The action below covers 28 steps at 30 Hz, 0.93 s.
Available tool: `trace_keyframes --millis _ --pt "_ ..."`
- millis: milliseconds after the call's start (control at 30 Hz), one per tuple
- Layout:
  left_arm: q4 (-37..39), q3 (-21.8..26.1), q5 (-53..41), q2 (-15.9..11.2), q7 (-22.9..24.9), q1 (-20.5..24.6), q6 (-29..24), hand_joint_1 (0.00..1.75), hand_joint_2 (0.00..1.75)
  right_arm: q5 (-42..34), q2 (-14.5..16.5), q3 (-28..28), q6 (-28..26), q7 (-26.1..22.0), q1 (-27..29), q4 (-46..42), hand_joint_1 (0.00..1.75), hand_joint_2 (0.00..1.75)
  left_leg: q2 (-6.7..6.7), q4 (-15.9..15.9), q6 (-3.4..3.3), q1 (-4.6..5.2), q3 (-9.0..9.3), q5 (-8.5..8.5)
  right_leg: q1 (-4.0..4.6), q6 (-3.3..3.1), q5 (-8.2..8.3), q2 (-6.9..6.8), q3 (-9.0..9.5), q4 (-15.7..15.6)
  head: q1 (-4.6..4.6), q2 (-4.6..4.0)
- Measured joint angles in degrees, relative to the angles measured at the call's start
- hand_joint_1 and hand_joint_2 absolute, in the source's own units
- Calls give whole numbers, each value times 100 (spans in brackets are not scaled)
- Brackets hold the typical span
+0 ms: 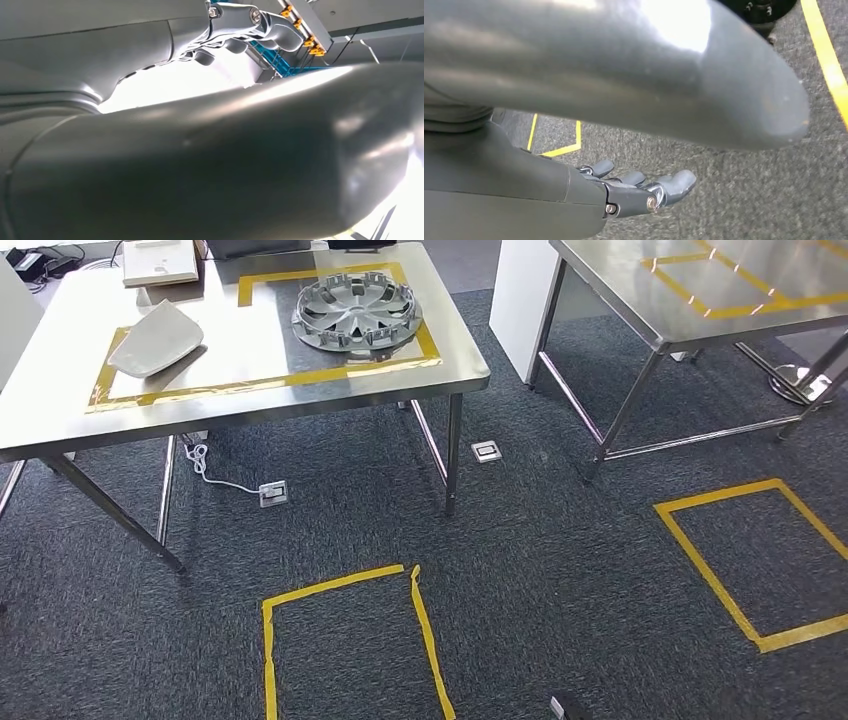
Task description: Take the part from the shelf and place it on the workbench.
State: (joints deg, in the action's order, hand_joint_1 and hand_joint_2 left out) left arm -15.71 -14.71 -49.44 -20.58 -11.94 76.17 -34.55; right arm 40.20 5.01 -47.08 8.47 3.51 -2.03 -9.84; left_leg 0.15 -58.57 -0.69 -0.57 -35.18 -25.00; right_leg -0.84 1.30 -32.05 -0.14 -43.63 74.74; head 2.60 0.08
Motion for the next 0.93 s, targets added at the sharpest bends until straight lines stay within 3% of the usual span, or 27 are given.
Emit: trace_keyframes --millis 33,100,167,200,233,300,333,400,467,500,533,600,667,733,767,867,933 --pt "8 18 25 -10 7 -62 -11 0 0 -14 0 -9 5 -6 -1 0 0 0 -4 -10 5 5 -85 60 9 -16 82 1 101 49 19 1" --pt "22 54 72 -43 38 -215 -21 0 0 -20 -3 -31 27 30 -10 0 0 0 -11 -38 29 7 -231 164 39 -74 328 4 588 -452 58 0" --pt "28 112 168 -84 51 -393 -51 0 0 -18 -17 -60 46 96 -26 0 0 0 -5 -48 81 11 -316 253 82 -149 286 12 1132 -1215 95 -1" --pt "30 155 233 -99 43 -499 -72 0 0 -20 -25 -76 46 125 -31 0 0 0 5 -35 113 11 -324 294 105 -184 217 20 1280 -1462 120 0" --pt "37 207 303 -117 47 -621 -92 0 0 -21 -33 -92 39 149 -32 0 0 0 16 -5 149 11 -322 342 122 -214 190 25 1332 -1570 148 0" --pt "55 315 448 -146 116 -928 -99 0 0 -22 -47 -122 16 189 -25 0 0 0 25 45 213 14 -321 396 101 -278 299 23 1296 -1640 201 0" --pt "68 376 533 -171 175 -1111 -88 0 0 -18 -56 -133 9 205 -22 0 0 0 19 -3 241 15 -353 319 80 -318 363 17 1266 -1667 215 0" --pt "99 533 771 -223 244 -1534 -46 0 0 4 -70 -141 5 232 -17 0 0 0 2 -434 293 1 -498 -105 53 -372 479 9 1183 -1707 219 -1" --pt "132 767 1119 -246 242 -2081 75 0 0 27 -84 -144 11 257 -6 0 0 0 -3 -1155 346 -16 -676 -551 48 -388 567 25 1075 -1707 219 -1" --pt "149 914 1303 -238 217 -2412 149 0 44 33 -86 -146 25 262 1 0 0 0 -3 -1412 367 -27 -701 -622 46 -382 607 39 1017 -1705 220 -1" --pt "167 1067 1476 -221 203 -2759 235 0 87 34 -87 -150 52 263 7 0 0 0 -2 -1480 380 -41 -636 -569 41 -371 643 54 960 -1703 220 0" --pt "206 1365 1724 -136 261 -3484 352 0 175 37 -89 -164 173 267 21 0 0 0 7 -1023 391 -74 -209 -307 30 -328 705 78 862 -1692 220 1" --pt "239 1614 1916 37 498 -4203 419 0 175 57 -101 -180 318 270 35 0 0 87 22 -278 366 -59 341 -287 30 -263 747 90 807 -1674 223 1" --pt "279 1844 2139 275 828 -4901 471 0 175 77 -119 -188 404 263 44 0 0 175 32 94 298 -25 569 -408 37 -204 766 104 794 -1662 231 1" --pt "305 1960 2258 391 1029 -5228 514 0 175 79 -125 -193 432 250 56 0 0 175 26 129 259 -19 563 -412 37 -220 763 109 798 -1666 237 1" --pt "394 2294 2571 742 1595 -6093 702 0 175 78 -143 -221 492 155 100 0 0 175 17 137 171 6 557 -411 32 -366 768 111 815 -1694 245 1" --pt "432 2489 2715 928 1817 -6486 798 0 175 79 -157 -234 515 90 110 0 0 175 22 129 130 26 554 -407 23 -374 804 111 820 -1706 247 1"
